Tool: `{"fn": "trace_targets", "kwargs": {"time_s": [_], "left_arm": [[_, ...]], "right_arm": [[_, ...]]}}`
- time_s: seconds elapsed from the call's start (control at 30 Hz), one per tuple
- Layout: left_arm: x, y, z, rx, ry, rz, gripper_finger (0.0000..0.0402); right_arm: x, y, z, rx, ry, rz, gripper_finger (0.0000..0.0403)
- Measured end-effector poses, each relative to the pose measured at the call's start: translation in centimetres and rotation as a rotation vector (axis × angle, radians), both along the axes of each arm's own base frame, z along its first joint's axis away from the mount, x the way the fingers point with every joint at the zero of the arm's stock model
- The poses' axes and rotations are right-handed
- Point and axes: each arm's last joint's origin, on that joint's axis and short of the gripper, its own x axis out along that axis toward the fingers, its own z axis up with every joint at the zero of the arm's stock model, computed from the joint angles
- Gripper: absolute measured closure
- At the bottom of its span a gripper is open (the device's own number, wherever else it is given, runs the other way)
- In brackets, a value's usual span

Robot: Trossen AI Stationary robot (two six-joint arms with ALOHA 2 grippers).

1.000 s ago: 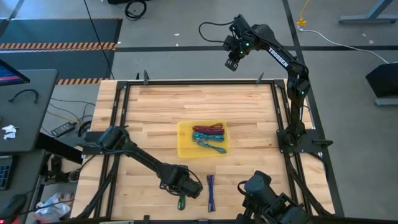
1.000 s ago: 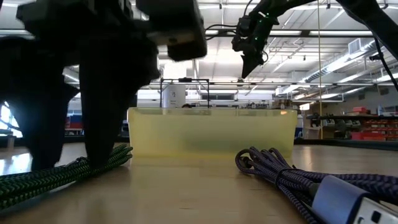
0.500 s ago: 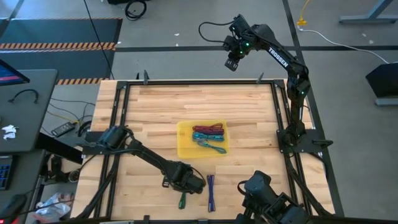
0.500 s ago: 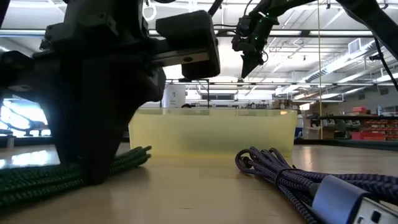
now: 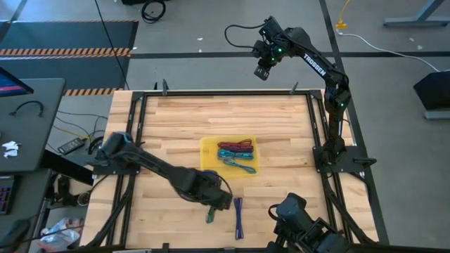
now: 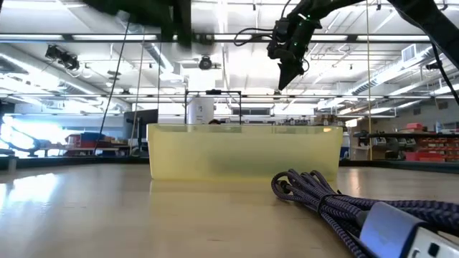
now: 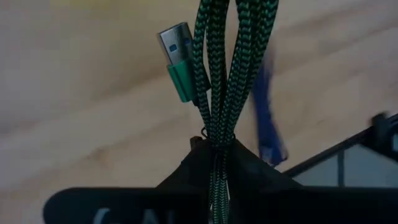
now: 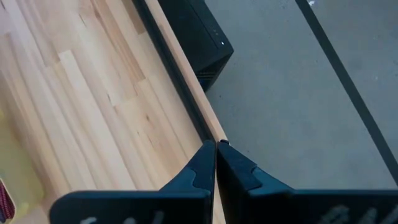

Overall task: Pick and place USB-C Cables
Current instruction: Put the green charger cable into the yellow bin

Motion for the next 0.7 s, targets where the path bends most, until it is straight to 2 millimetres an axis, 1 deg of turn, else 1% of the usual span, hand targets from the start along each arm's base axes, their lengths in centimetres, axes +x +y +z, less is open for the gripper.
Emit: {"fn": "trace_targets", "kwargs": {"time_s": [0.07, 0.17, 0.23, 0.3, 0.37, 0.43, 0.6, 0.7], "left_arm": [[-0.9, 0.4, 3.4, 0.114, -0.049, 0.013, 0.0372], [-2.4, 1.8, 8.5, 0.284, -0.103, 0.066, 0.0372], [-3.4, 3.0, 11.0, 0.400, -0.094, 0.052, 0.0372], [-3.7, 4.2, 12.5, 0.476, -0.079, -0.002, 0.0372], [-3.8, 5.5, 13.6, 0.527, -0.057, -0.096, 0.0372], [-3.6, 6.9, 14.2, 0.565, -0.023, -0.221, 0.0372], [-2.5, 11.1, 14.1, 0.609, 0.058, -0.546, 0.0372], [-1.7, 13.6, 13.9, 0.615, 0.062, -0.738, 0.0372]], "right_arm": [[0.0, 0.0, 0.0, 0.000, 0.000, 0.000, 0.0383], [0.0, 0.0, 0.0, 0.000, 0.000, 0.000, 0.0383], [0.0, 0.0, 0.0, -0.001, -0.001, 0.000, 0.0383], [0.0, 0.0, 0.0, -0.001, -0.001, 0.000, 0.0383], [0.0, 0.0, 0.0, -0.001, -0.001, 0.000, 0.0383], [-0.1, -0.1, 0.0, -0.001, -0.001, -0.002, 0.0383], [-0.4, -0.2, -0.1, 0.017, 0.003, -0.024, 0.0383], [-0.6, 0.1, -0.2, 0.071, -0.003, -0.028, 0.0383]]}}
